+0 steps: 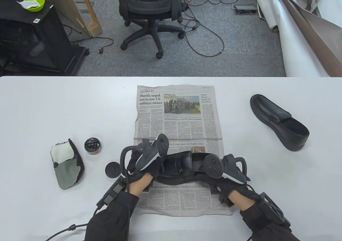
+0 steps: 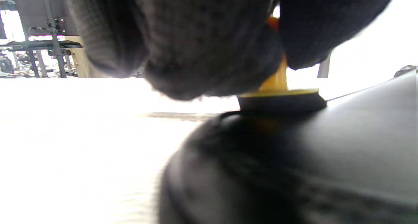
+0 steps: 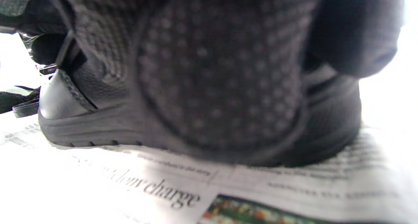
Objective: Dip and apply built-in sponge shoe polish on shoes
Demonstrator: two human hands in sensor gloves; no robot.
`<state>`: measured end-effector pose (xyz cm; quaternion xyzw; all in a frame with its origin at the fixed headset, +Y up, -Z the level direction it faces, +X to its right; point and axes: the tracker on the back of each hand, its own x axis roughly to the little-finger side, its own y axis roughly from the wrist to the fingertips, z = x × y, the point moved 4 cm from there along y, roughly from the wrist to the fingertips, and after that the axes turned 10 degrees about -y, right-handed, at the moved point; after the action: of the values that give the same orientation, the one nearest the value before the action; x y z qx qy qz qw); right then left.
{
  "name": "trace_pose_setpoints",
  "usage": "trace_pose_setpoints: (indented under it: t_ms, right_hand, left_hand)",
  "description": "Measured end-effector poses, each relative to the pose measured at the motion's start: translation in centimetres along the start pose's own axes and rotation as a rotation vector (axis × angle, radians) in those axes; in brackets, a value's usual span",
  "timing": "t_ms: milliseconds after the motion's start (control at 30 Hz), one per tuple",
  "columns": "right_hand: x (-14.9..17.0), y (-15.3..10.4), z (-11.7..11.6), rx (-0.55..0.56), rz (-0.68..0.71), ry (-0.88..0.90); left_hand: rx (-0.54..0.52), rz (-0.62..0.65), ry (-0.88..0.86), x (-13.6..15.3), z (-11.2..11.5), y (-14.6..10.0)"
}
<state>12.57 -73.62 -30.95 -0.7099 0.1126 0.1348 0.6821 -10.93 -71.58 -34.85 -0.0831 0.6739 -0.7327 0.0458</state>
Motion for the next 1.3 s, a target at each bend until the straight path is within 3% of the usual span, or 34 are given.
trace_pose_setpoints:
  t_ms: [167,333,533,633,667,900,1300]
  right_hand:
    - [0.0,0.0,0.0,-0.001,-0.004,-0.002]
    - [0.0,0.0,0.0,-0.001,-0.009,-0.003]
    - [0.0,-0.1,0.0,0.001,-0.006,-0.004]
    - [0.0,-0.1,0.1,0.001,-0.005,-0.005]
    - [0.0,-0.1,0.1,0.001,-0.003,-0.004]
    - [0.0,0.0,0.0,0.004,0.007,0.004]
    - [0.1,0.0,0.0,-0.001,0.013,0.011]
  left_hand:
    - [0.007,0.009,0.015,1.3,-0.6,-1.3]
    - [0.020,0.067,0.024,0.8,-0.8,-3.6]
    - [0.086,0.243,-0.173,-3.3,0.5,-6.3]
    - [0.055,0.294,-0.201,-5.5,0.6,-7.1]
    - [0.001,0.301,-0.185,-6.3,0.4,-7.3]
    - [-0.184,0.333,-0.118,-8.7,0.4,-7.5]
    - [-0.272,0.274,-0.058,-9.8,-0.6,-4.6]
